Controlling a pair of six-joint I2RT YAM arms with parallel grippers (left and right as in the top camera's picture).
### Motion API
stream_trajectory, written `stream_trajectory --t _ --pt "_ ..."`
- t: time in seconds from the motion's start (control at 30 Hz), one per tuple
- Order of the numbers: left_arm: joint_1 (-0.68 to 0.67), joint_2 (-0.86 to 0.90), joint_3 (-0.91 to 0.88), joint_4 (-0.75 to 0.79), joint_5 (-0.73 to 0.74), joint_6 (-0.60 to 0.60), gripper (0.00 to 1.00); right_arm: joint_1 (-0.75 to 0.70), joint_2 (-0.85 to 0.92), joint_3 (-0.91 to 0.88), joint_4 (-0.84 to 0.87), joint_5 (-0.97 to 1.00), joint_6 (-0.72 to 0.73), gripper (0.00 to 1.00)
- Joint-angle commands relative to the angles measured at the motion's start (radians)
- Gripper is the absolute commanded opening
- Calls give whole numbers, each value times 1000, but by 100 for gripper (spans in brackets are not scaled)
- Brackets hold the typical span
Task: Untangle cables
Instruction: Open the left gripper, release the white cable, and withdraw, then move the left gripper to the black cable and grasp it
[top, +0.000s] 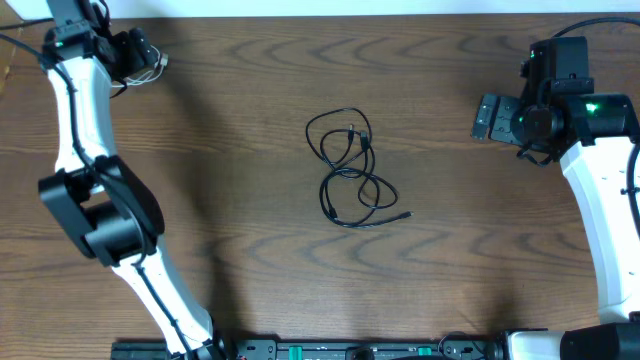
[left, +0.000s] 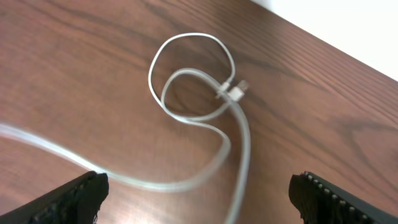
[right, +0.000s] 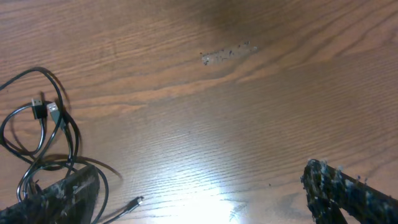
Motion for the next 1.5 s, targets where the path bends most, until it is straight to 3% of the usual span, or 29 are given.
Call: stream_trajectory --t 0.0,0.27,0.5,0.67,0.8,0.87,0.97,1.17,1.33,1.47 --pt "3 -21 -12 -54 11 21 98 -4 0 -2 -2 -2 11 99" --pt "3 60 -34 -135 8 43 98 -4 0 -2 -2 -2 11 99" --pt "2 31 16 -123 35 50 98 -4 0 -2 -2 -2 11 99" --pt "2 -53 17 -80 272 40 98 -4 0 -2 -2 -2 11 99" --pt "1 -93 17 -68 562 11 98 -4 0 -2 -1 -2 11 99" --pt "-10 -94 16 -99 726 11 98 -5 0 -2 -1 -2 11 99" --pt "-51 -92 -13 -190 821 11 98 -4 0 -2 -2 -2 11 99" --pt "-198 -92 -76 -418 805 13 98 -4 0 -2 -2 -2 11 99" --pt "-336 -92 -85 -591 662 87 98 -4 0 -2 -2 -2 11 99" --pt "-416 -98 -85 -640 543 -24 98 -4 0 -2 -1 -2 11 99"
